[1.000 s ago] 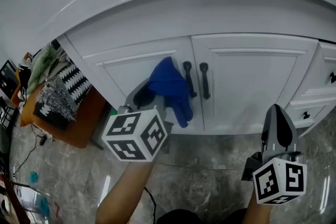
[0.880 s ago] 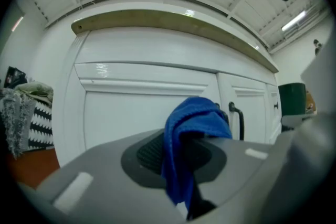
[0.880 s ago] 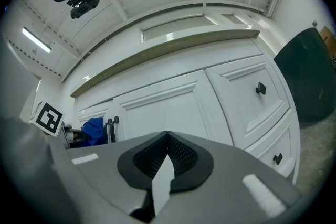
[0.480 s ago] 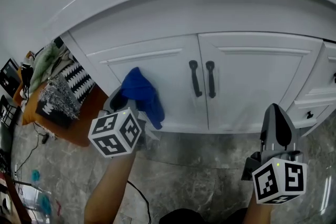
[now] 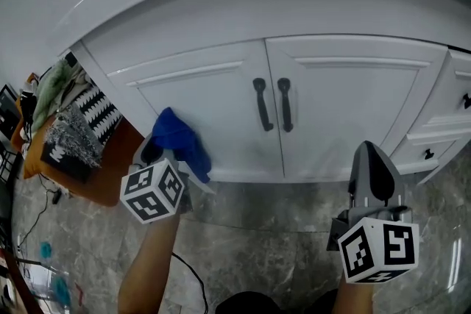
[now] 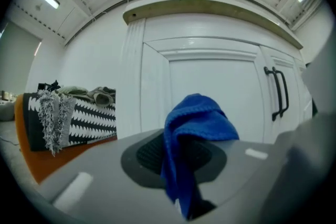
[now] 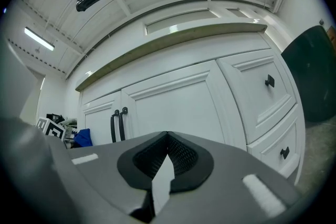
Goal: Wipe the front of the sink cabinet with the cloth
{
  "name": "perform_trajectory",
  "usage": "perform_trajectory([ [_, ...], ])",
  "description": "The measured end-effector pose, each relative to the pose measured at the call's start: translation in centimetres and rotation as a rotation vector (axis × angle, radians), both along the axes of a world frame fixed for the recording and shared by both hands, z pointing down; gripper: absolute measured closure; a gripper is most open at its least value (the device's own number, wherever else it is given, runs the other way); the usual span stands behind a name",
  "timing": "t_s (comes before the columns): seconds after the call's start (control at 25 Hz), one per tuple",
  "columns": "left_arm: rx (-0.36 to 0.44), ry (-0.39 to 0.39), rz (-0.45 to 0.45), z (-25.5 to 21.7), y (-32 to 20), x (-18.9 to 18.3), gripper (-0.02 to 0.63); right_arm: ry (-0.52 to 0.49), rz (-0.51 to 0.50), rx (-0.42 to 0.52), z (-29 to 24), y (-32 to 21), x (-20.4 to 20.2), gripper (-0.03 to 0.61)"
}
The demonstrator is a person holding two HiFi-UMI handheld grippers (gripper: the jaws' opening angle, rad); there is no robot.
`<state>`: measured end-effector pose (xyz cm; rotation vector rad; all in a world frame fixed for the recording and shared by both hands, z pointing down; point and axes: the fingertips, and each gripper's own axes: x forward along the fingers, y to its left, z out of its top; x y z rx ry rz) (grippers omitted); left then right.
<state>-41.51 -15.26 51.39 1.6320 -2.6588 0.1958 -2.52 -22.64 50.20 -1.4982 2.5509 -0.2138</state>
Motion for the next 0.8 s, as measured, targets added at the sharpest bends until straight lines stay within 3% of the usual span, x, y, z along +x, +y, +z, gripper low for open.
perform_trajectory([
  [0.2, -0.022, 0.047, -0.01, 3.3, -0.2, 0.2, 0.548, 0.056, -0.006, -0.025, 1.7, -0.3, -0.9, 0.578],
  [0.56, -0.035, 0.035, 0.027, 5.4, -1.7, 3.6, 0.549, 0.121, -0.024, -0.074, 4.6, -0.6, -2.2, 0.578],
  [0.8, -0.051, 0.042, 0.122, 6.3, -3.6, 8.4, 0.549, 0.128, -0.036, -0.071, 4.5, -0.2, -2.4, 0.578],
])
